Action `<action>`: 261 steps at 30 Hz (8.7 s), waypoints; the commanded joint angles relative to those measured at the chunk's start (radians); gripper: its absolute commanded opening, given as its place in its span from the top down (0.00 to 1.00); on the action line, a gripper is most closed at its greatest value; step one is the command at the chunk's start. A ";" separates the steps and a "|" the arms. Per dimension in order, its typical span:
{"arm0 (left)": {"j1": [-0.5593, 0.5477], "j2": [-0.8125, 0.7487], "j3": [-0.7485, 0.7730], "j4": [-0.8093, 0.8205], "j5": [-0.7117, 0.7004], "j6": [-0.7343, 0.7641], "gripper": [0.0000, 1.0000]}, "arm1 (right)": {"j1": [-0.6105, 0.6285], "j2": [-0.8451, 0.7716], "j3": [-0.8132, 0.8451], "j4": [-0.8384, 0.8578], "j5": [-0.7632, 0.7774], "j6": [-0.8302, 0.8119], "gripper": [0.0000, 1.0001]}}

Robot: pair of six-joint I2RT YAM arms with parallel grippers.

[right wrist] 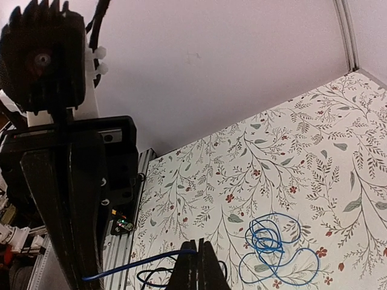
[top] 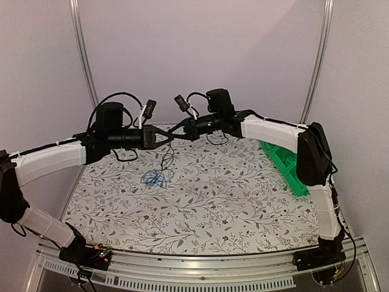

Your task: Untangle the cables

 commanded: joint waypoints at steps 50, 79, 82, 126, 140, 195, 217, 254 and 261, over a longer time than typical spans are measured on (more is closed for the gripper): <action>-0.411 0.389 -0.085 0.111 -0.377 0.255 0.76 | -0.496 -0.483 -0.304 -0.270 0.377 -0.383 1.00; -0.397 0.440 -0.031 0.064 -0.410 0.281 0.77 | -0.861 -0.482 -0.524 -0.564 0.654 -0.773 1.00; -0.397 0.436 -0.040 0.064 -0.418 0.278 0.77 | -0.861 -0.435 -0.521 -0.576 0.691 -0.786 1.00; -0.017 0.055 -0.221 -0.215 -0.645 0.025 0.77 | -0.756 -0.524 -0.461 -0.730 1.192 -0.845 0.52; 0.120 0.101 -0.288 -0.210 -0.607 -0.078 0.83 | -0.290 -0.534 -0.448 -0.541 1.019 -0.907 0.53; 0.010 0.315 -0.350 0.404 -0.250 -0.121 0.66 | 0.259 -0.128 0.098 -0.409 0.616 -0.670 1.00; -0.015 -0.039 -0.449 0.115 -0.608 -0.149 0.66 | 0.184 -0.148 0.146 -0.413 0.647 -0.725 1.00; -0.014 0.651 -0.088 0.200 -0.298 -0.258 0.85 | 0.185 -0.176 0.110 -0.394 0.582 -0.665 1.00; 0.004 0.684 -0.069 0.130 -0.384 -0.215 1.00 | 0.167 -0.234 0.353 -0.531 0.679 -0.765 1.00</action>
